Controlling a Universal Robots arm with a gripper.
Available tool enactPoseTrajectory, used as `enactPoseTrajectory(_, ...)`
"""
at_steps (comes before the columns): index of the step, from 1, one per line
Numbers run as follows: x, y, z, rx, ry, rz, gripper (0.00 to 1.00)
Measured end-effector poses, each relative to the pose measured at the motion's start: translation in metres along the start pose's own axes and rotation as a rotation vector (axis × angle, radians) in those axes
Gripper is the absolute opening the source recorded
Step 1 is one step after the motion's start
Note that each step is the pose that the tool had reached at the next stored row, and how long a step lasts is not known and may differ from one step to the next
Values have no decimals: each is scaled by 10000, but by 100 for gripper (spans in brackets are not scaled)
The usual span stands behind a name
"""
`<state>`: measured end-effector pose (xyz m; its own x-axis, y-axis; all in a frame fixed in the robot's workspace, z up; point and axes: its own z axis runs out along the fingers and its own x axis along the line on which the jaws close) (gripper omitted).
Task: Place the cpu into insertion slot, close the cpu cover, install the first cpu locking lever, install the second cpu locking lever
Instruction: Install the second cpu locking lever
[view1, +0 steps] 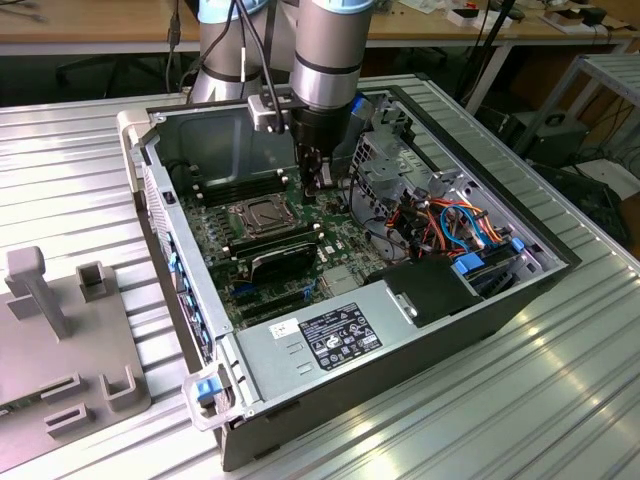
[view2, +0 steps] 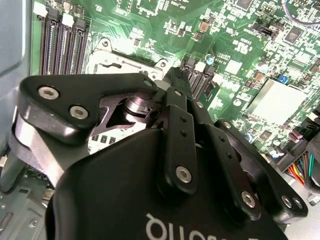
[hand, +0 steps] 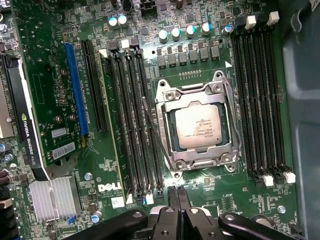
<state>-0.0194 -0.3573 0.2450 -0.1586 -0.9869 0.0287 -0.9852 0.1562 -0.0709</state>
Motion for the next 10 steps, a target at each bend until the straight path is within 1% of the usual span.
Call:
enactPoseTrajectory(8,1,1,0,0,0,-1,11)
enactPoseTrajectory(10,2,10,1,1,-2,-38,11)
